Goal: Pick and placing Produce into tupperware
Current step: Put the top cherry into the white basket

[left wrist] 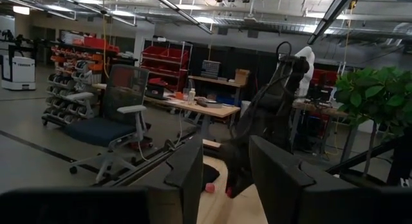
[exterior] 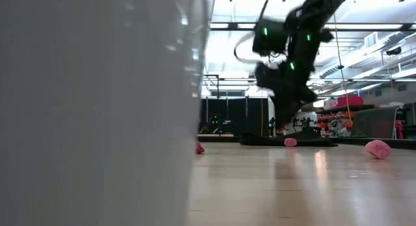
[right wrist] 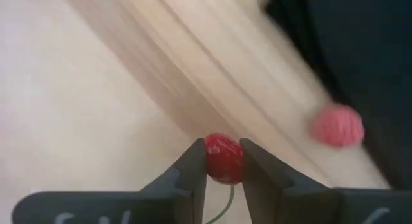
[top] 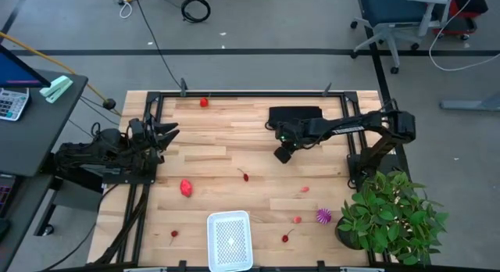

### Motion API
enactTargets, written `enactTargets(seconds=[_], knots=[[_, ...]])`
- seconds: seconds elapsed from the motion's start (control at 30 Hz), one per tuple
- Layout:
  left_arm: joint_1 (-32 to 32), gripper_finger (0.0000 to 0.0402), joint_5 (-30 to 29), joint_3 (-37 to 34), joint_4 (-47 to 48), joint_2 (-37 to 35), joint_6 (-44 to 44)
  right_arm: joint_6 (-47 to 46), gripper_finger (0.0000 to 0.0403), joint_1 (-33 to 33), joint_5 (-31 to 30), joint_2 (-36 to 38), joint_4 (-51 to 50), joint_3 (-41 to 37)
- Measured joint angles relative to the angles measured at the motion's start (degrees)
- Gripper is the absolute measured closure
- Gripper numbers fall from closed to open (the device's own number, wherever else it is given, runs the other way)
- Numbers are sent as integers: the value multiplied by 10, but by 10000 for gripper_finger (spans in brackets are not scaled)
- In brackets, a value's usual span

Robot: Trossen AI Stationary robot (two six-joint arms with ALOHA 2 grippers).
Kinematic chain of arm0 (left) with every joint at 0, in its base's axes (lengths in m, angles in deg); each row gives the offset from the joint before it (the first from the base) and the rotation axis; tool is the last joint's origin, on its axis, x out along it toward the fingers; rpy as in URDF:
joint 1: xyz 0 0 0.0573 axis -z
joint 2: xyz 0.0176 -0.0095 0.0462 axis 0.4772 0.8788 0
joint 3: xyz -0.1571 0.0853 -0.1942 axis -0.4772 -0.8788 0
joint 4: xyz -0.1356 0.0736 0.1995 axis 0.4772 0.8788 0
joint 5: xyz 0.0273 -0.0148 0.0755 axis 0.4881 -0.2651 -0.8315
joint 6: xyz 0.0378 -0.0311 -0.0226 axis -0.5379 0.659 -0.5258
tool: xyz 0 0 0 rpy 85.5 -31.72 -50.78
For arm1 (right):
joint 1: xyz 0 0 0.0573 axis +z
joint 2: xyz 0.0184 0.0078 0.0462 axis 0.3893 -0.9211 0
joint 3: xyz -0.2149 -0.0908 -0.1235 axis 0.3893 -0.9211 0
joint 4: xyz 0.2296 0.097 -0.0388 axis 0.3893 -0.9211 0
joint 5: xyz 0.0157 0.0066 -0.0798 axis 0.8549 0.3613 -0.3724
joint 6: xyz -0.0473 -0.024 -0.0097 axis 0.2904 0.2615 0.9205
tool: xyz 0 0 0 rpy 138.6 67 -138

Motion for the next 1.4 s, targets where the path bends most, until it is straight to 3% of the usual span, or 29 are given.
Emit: enactTargets(seconds=[0.3, 0.53, 0.8, 1.13, 1.4], knots=[[0, 275, 0, 0, 0, 0, 0, 25, 317, 88, 2, 87, -1, 110], [0, 269, 0, 0, 0, 0, 0, 76, 316, 183, 3, 103, 6, 176], [0, 276, 0, 0, 0, 0, 7, 73, 316, 260, -5, 66, 69, 191], [0, 271, 0, 0, 8, 0, 15, 47, 316, 302, -14, -1, 151, 191], [0, 269, 0, 0, 102, 0, 81, 25, 316, 317, 17, -69, 211, 191]])
